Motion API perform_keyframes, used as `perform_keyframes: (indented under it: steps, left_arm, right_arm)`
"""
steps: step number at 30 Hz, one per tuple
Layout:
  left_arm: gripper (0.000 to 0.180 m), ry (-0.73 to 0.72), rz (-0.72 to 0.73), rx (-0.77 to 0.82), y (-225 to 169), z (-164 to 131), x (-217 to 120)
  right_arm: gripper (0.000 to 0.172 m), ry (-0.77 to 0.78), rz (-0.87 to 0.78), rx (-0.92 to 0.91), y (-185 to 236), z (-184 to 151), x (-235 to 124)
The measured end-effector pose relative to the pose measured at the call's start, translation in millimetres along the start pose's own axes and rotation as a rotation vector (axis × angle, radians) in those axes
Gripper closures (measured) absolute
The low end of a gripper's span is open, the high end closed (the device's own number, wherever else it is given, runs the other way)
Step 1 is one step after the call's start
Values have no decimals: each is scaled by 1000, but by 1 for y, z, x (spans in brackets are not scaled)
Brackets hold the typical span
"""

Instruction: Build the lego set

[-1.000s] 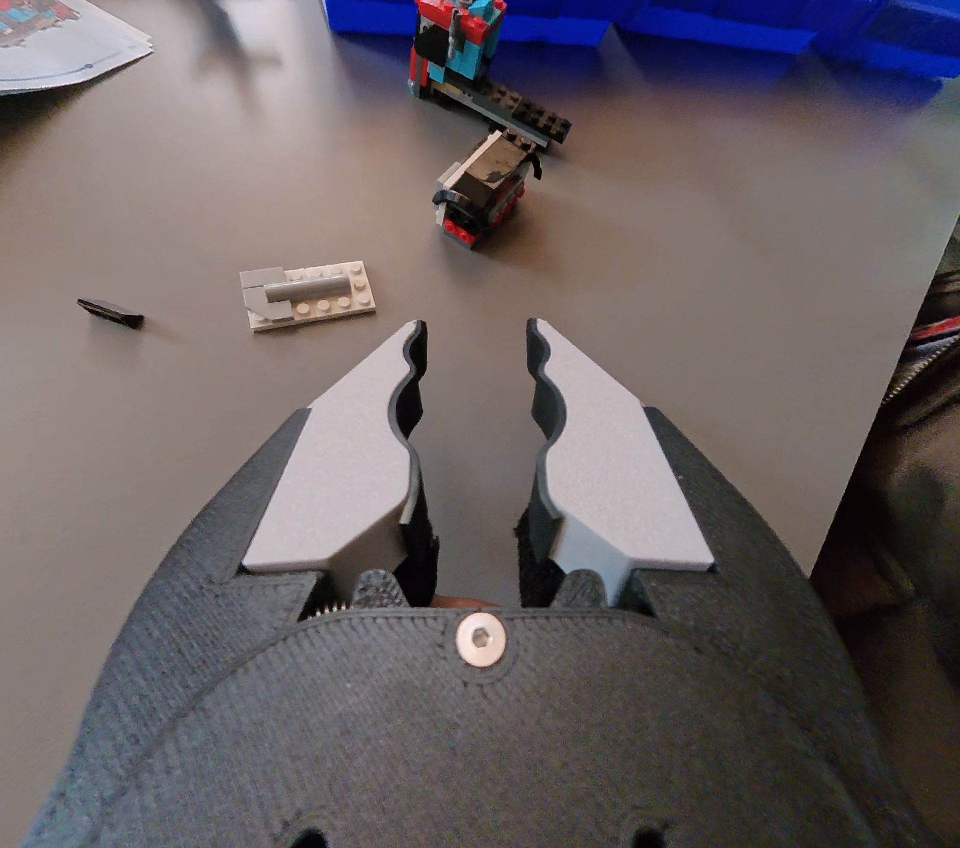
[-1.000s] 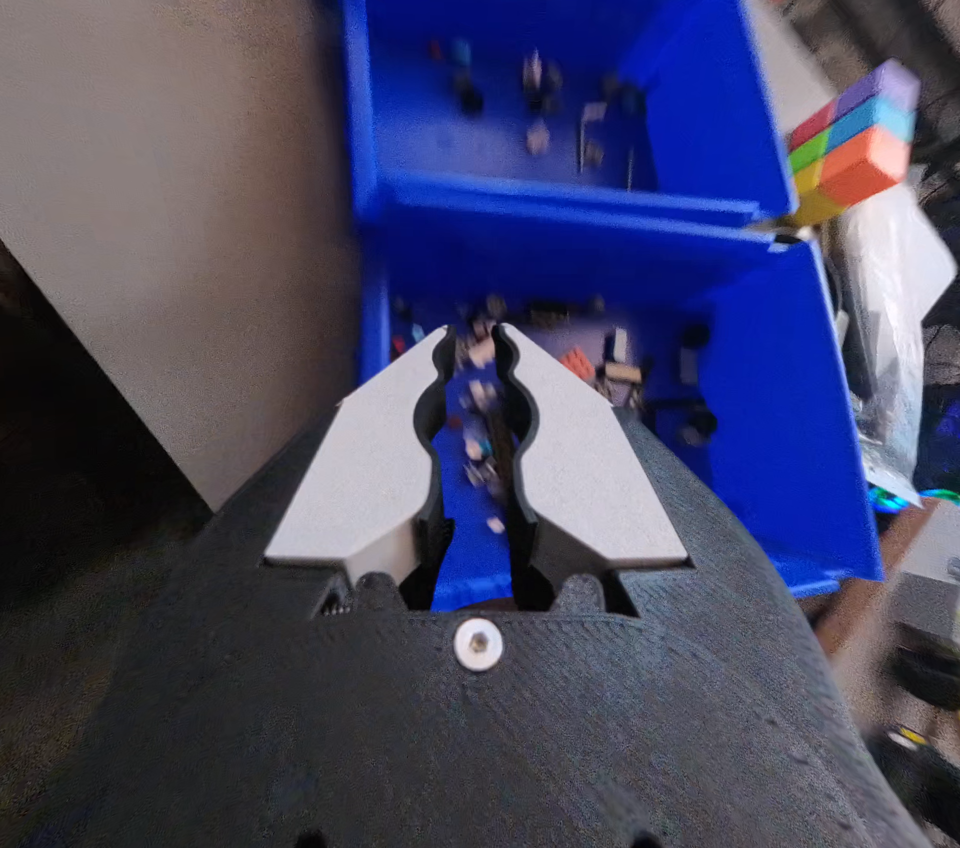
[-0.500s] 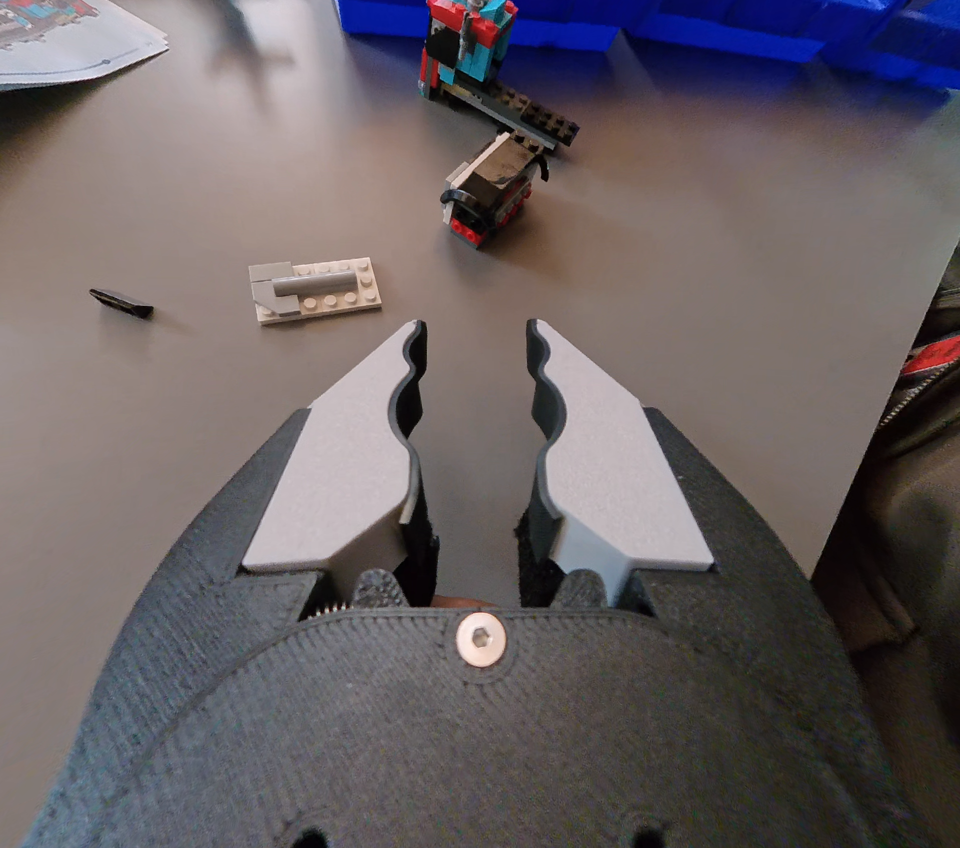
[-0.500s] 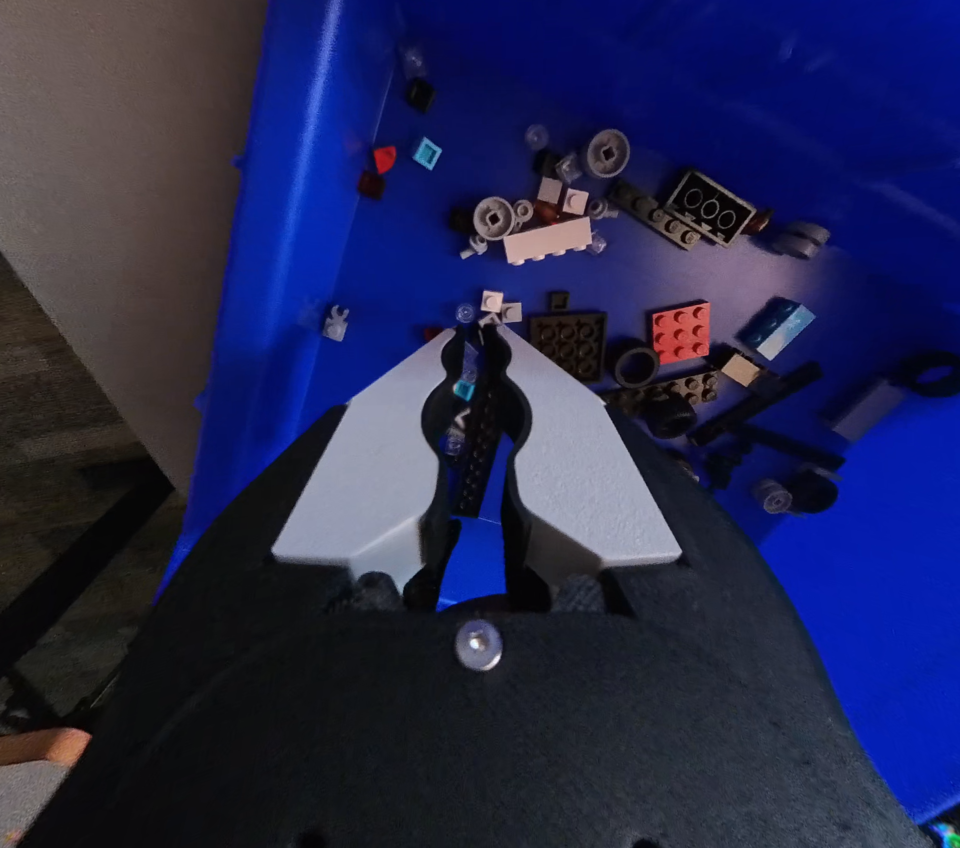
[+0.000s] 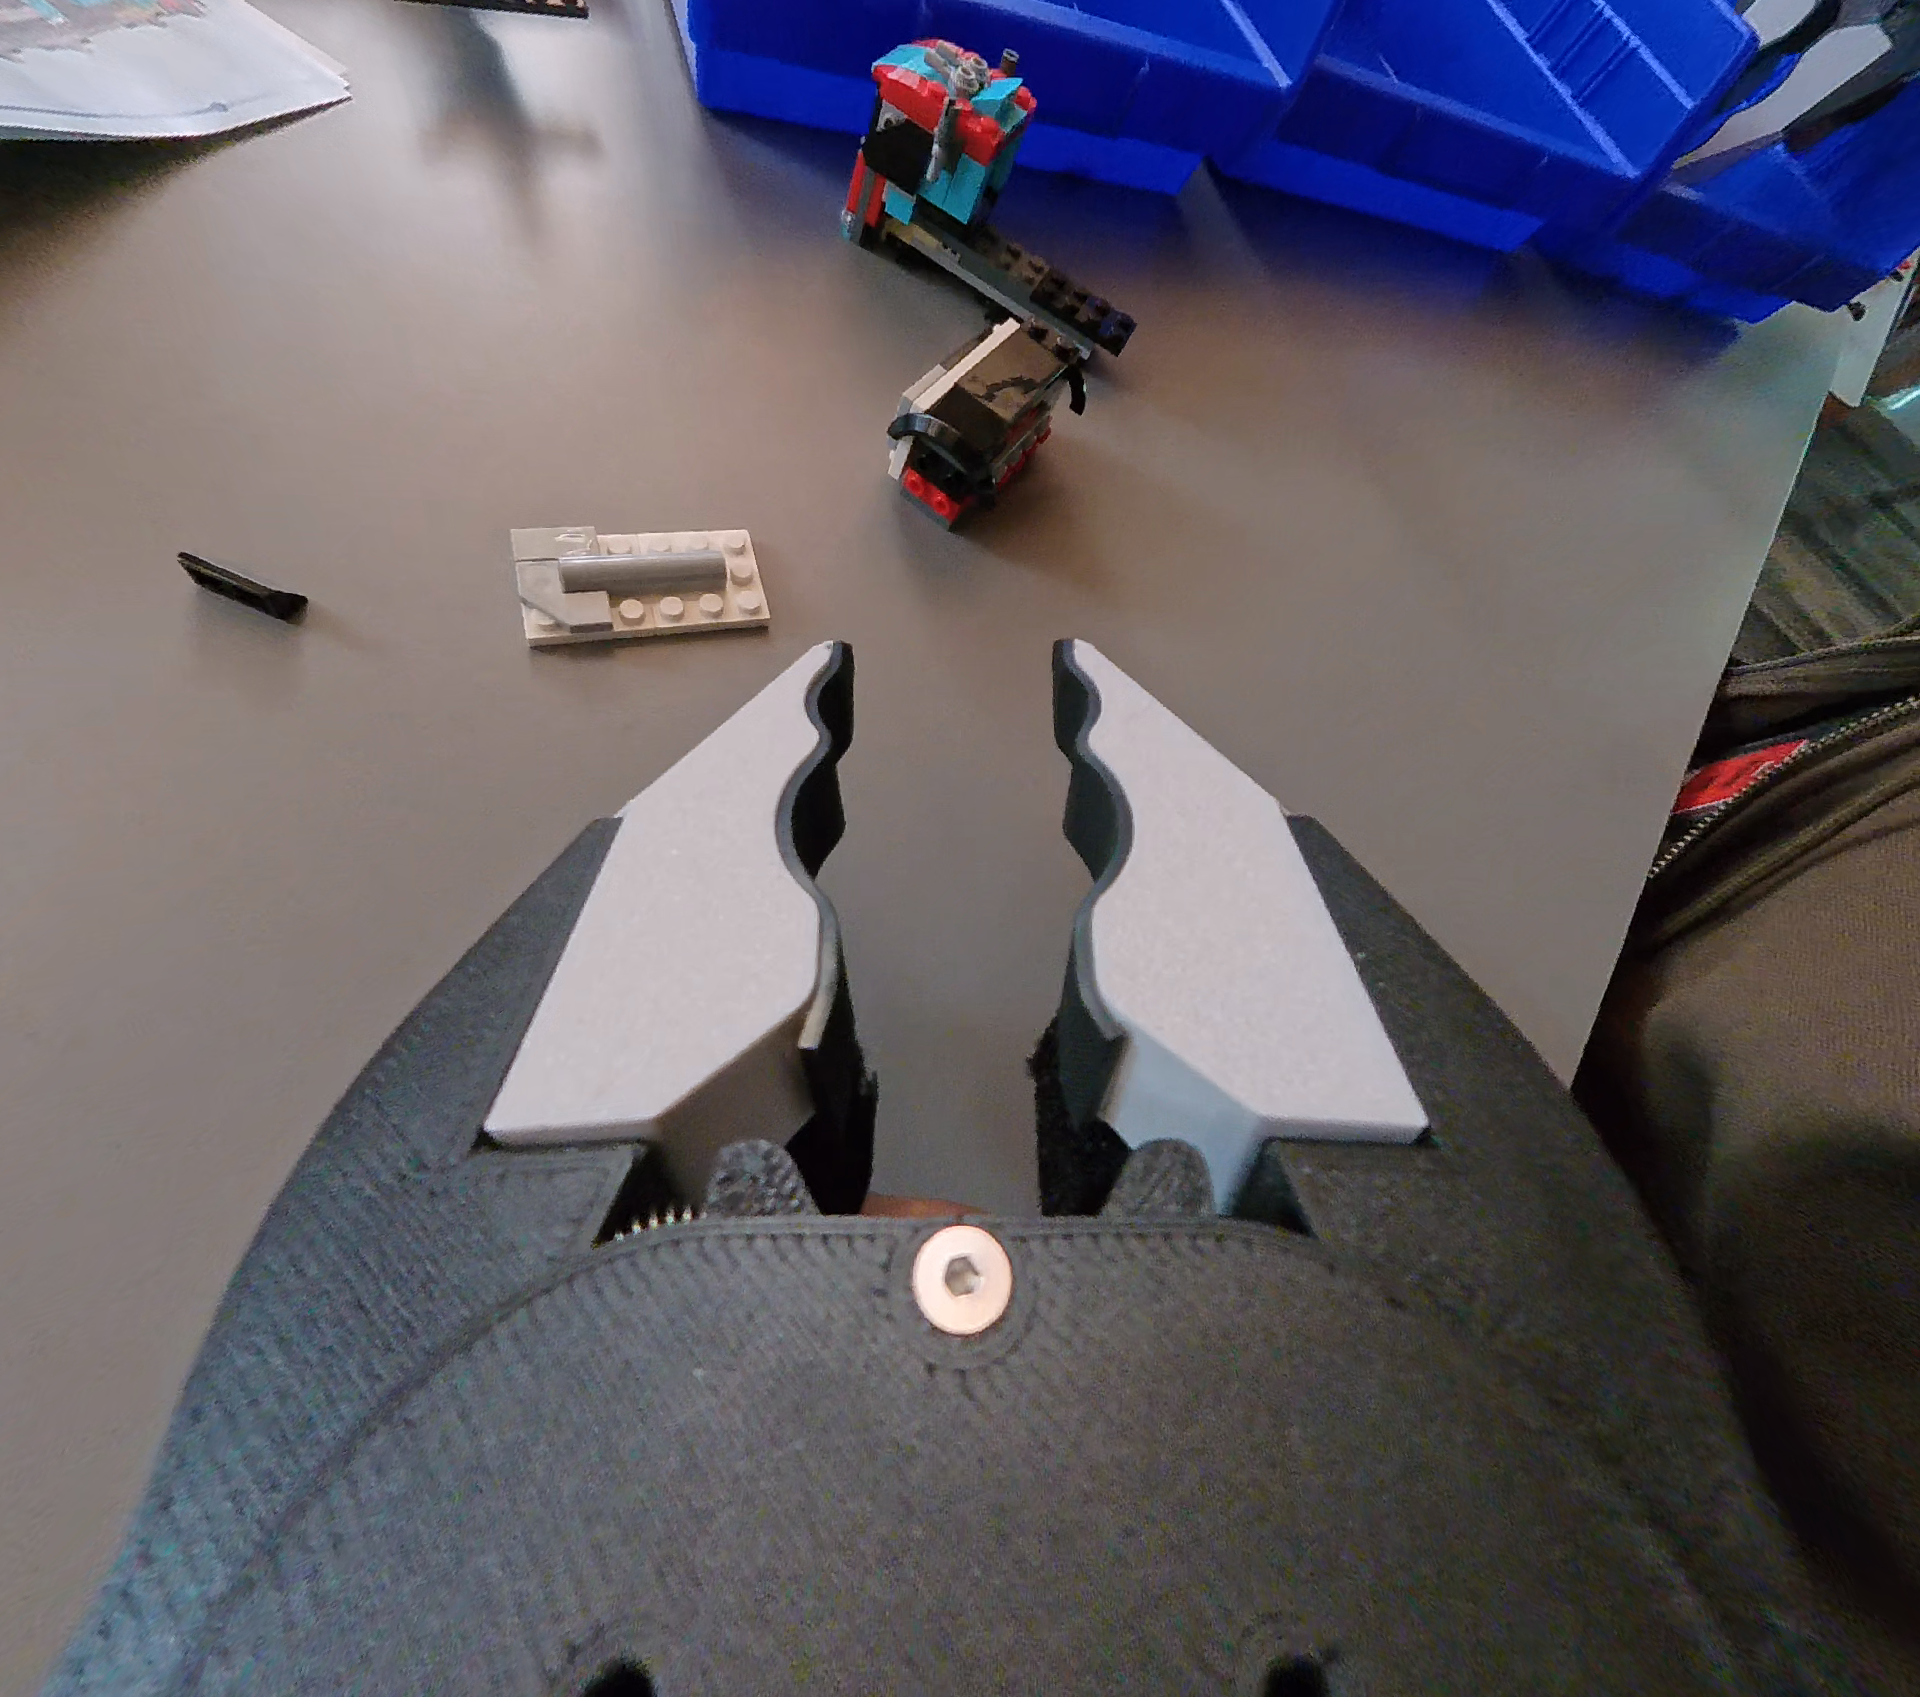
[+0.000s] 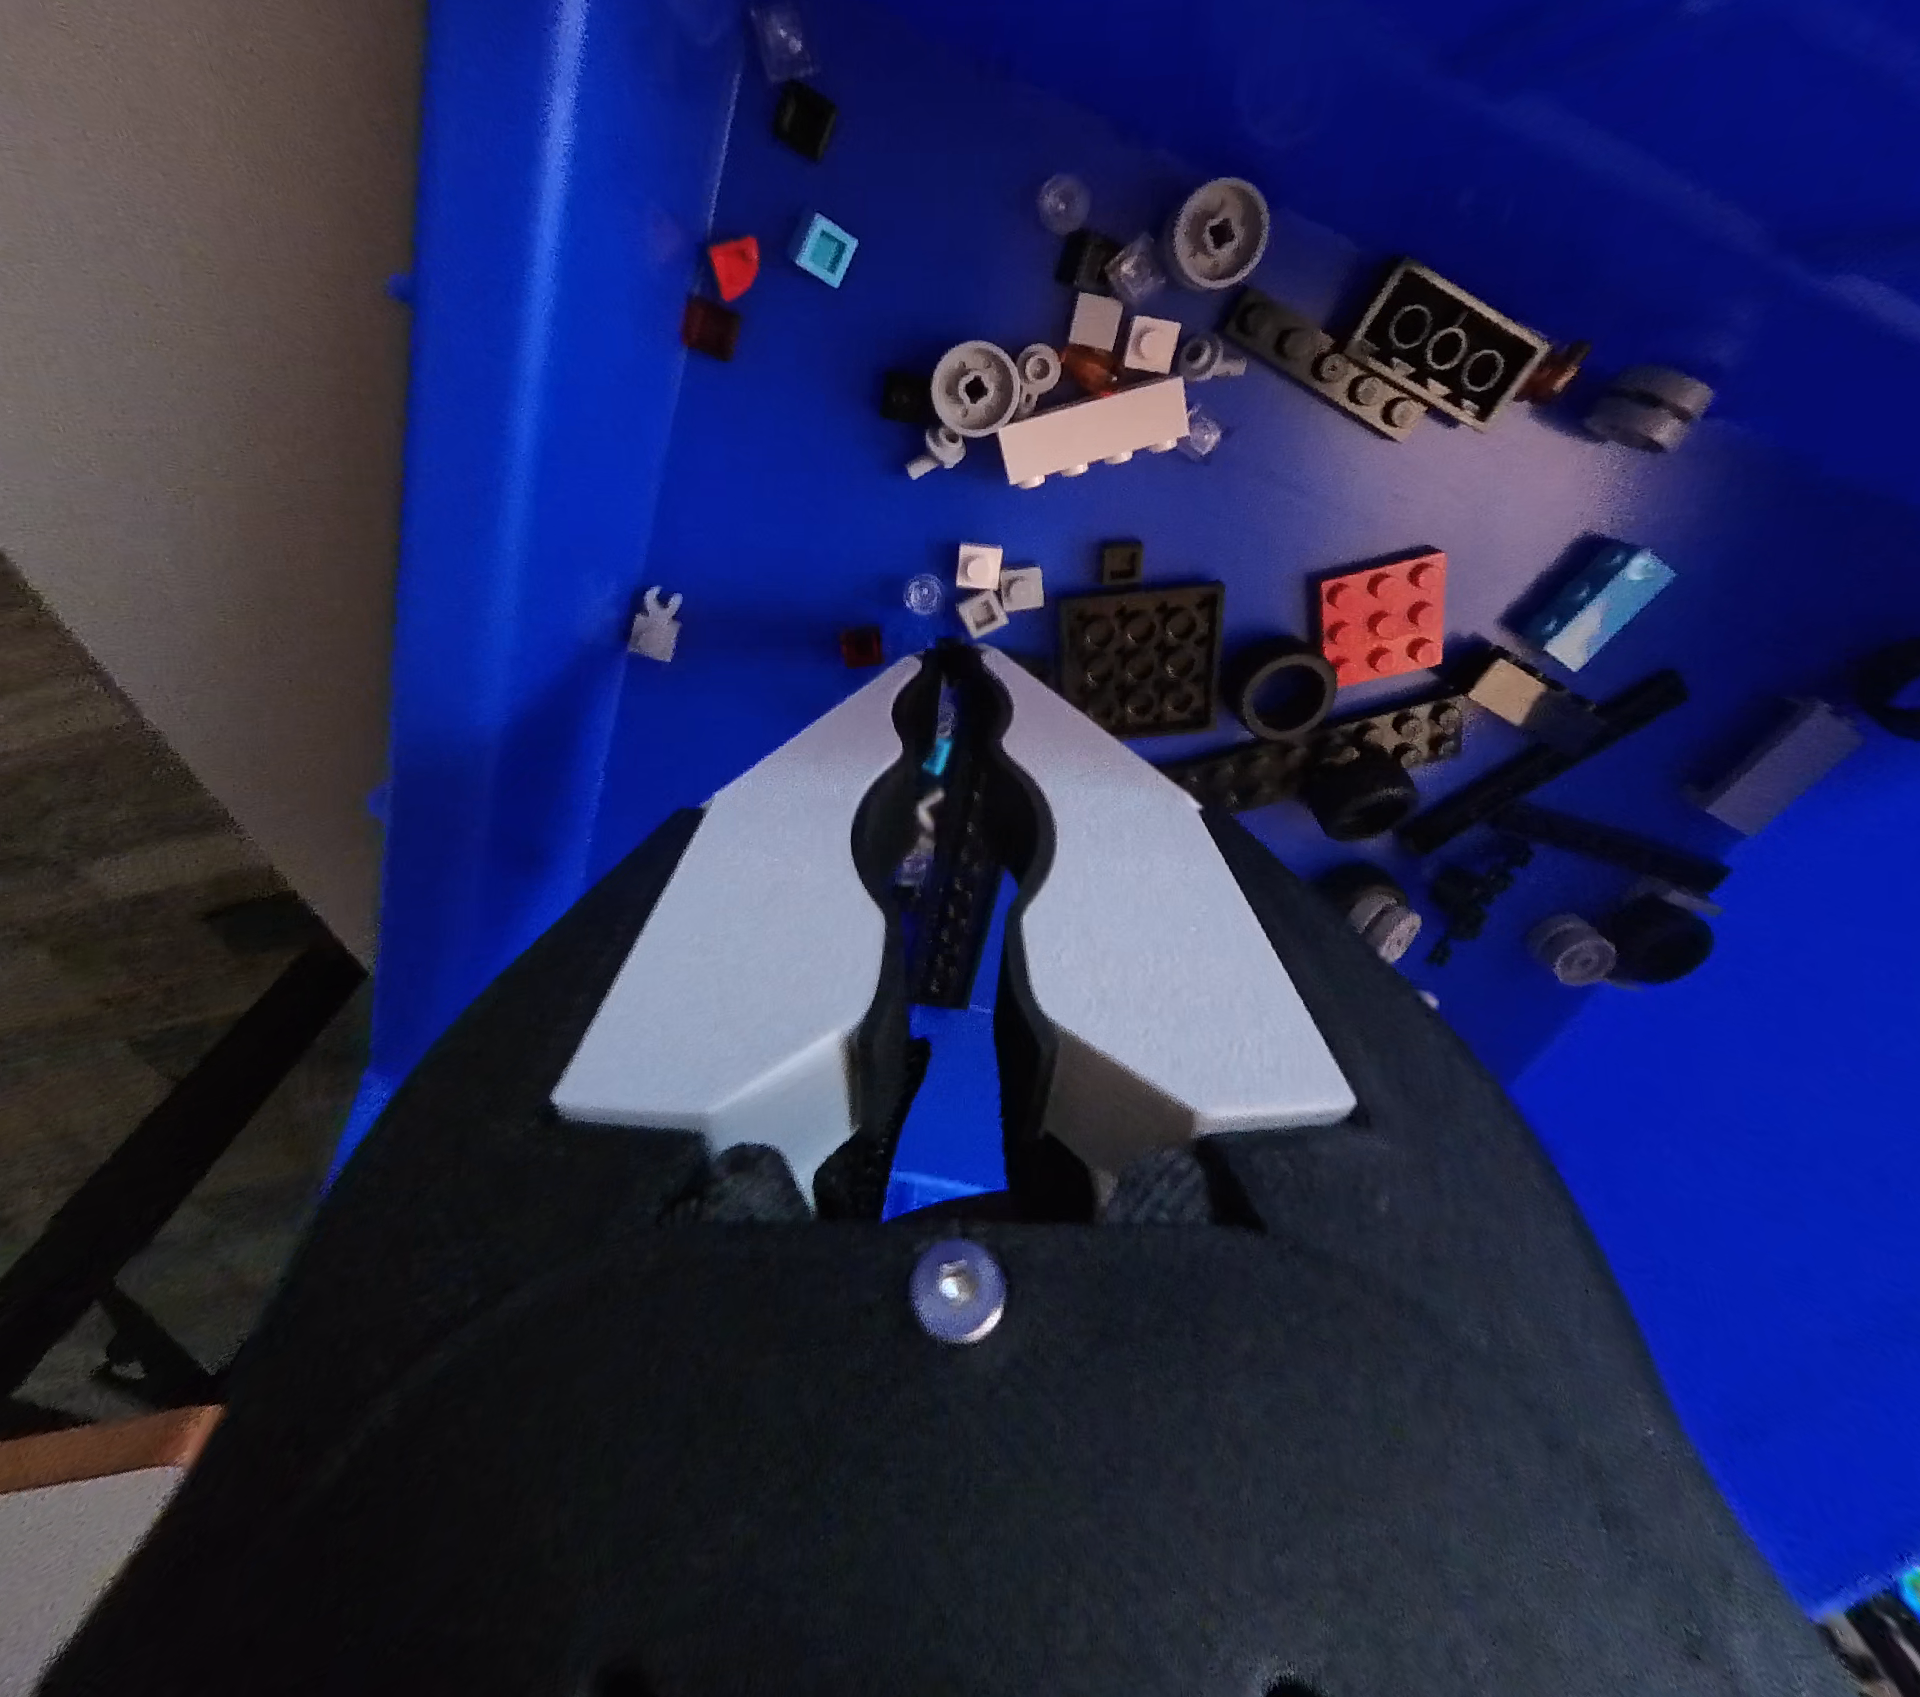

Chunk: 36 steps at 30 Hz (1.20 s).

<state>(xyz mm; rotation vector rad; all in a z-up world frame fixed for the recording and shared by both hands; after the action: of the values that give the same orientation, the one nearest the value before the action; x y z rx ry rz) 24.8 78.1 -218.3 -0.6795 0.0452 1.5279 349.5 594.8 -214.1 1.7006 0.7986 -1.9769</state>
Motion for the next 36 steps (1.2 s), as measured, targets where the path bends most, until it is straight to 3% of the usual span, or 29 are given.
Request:
perform_keyframes:
  steps: [4,7,11,14,19,23,26,31,36]
  left_arm:
    - [141,-6,-15,-1,-1,1,-1]
    - [140,-35,-23,32,-3,4,-4]
    - [136,-53,46,223,4,9,-22]
    - [134,-86,70,282,18,17,-47]
    - [133,-98,39,294,59,21,-82]
    - [133,11,31,328,95,13,-90]
    - [133,45,-16,354,108,14,-89]
    - [133,94,-167,316,112,12,-85]
    - [133,103,-234,256,106,8,-86]
  right_arm:
    - [166,-66,-24,43,2,13,-31]
    - [166,-166,-43,61,10,43,-65]
    - [166,-331,-20,47,40,113,-101]
    - [167,-448,18,14,70,181,-107]
    - [166,-686,88,-25,119,313,-94]
    - [166,-815,94,6,140,414,-65]
    - [166,-862,105,80,144,472,-42]
    - [167,-820,174,130,146,529,-12]
    - [167,-730,168,150,150,547,15]
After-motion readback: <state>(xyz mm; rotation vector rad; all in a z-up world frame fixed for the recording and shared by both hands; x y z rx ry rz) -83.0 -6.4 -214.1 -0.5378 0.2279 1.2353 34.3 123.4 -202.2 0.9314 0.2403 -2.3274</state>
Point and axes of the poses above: each gripper's, where its closed fingertips meet, x out along the fingers, z out of its top, y = z × x across the jaws, the point moved 4 cm from there along -x, back along the fingers, and after that the axes turned 6 degrees about -z, right-handed, at the moved point
